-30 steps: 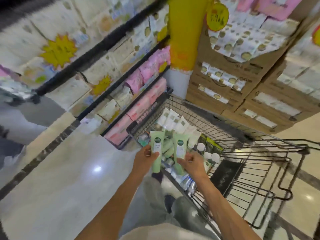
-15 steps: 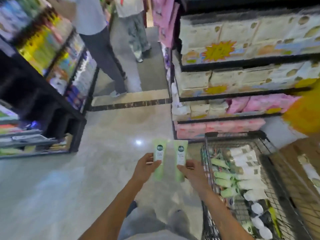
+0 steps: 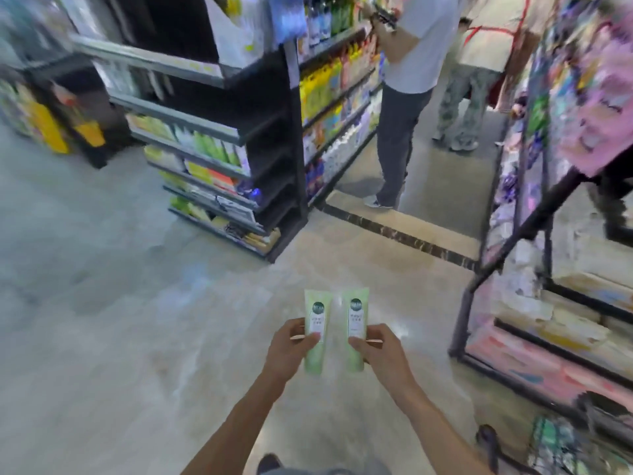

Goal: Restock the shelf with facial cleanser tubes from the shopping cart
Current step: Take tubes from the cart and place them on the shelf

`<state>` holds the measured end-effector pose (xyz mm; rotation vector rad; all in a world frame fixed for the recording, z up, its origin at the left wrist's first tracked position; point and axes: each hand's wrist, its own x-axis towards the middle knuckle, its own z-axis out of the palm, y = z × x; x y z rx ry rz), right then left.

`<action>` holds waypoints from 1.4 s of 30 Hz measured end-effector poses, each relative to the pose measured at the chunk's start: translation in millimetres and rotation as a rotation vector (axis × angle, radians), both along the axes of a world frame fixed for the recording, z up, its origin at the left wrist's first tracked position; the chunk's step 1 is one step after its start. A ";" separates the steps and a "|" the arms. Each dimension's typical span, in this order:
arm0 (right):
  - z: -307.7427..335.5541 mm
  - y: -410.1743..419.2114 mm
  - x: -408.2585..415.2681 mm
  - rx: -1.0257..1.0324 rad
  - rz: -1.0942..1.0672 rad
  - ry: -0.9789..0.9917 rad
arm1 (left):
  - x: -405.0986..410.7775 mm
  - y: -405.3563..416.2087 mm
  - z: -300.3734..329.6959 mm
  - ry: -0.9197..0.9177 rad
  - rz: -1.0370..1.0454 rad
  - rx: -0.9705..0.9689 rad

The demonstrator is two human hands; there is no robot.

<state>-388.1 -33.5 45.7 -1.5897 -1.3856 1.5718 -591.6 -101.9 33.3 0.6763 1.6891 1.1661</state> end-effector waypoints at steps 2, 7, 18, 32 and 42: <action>0.5 -5.1 -48.1 0.008 0.055 0.001 | -44.7 -14.3 -1.2 0.002 0.067 0.023; 2.6 -16.8 -163.3 0.035 0.157 0.039 | -147.2 -50.2 -3.5 0.016 0.206 0.041; -2.1 6.4 -391.9 0.051 0.439 0.033 | -327.4 -82.5 -1.1 0.012 0.522 0.050; -5.6 157.5 -687.3 0.027 0.602 0.024 | -598.6 46.9 11.6 0.049 0.673 0.023; 9.6 252.6 -856.8 0.061 0.529 0.001 | -777.8 153.3 11.3 0.000 0.630 0.074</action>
